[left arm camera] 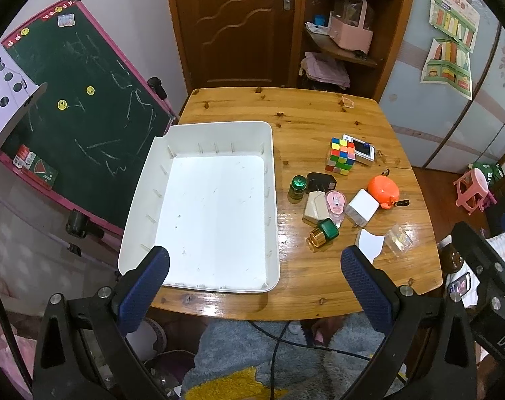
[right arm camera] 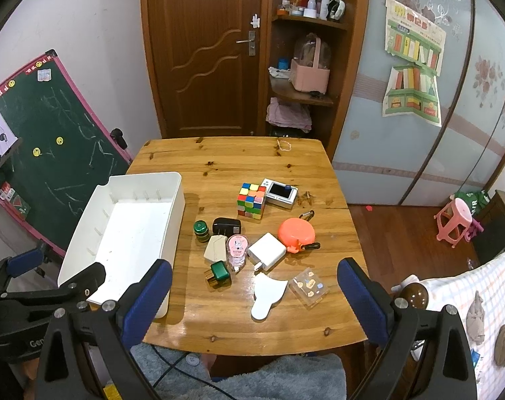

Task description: Organize rigid objects

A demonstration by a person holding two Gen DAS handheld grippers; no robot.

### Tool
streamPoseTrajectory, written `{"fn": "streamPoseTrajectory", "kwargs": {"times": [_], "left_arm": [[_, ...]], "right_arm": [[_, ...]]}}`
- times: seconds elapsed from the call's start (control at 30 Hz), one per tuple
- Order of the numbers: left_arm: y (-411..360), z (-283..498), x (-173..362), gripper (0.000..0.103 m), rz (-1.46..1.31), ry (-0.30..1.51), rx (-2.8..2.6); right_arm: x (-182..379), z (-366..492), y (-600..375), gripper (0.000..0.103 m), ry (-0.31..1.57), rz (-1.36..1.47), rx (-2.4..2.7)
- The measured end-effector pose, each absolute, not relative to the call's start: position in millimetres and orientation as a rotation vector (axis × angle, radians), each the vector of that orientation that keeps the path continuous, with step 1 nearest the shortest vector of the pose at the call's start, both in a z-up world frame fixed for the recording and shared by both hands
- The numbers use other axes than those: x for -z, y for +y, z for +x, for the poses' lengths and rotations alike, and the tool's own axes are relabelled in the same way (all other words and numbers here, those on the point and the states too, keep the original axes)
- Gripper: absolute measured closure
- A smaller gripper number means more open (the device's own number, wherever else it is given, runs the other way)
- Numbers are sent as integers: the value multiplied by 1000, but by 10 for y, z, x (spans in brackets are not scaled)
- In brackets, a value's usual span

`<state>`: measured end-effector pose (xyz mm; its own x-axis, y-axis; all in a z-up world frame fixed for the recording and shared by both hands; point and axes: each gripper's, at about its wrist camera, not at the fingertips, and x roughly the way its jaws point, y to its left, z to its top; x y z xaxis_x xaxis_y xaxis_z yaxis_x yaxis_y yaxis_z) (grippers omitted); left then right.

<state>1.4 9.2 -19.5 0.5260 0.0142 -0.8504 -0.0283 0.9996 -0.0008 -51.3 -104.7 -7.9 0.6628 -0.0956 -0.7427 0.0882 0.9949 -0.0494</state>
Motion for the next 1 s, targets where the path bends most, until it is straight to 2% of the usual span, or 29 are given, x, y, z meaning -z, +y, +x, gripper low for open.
{"fn": "streamPoseTrajectory", "kwargs": {"times": [1.0], "left_arm": [[152, 86, 148, 0, -18, 1014, -58]], "right_arm": [[-94, -614, -1012, 3, 805, -2, 104]]}}
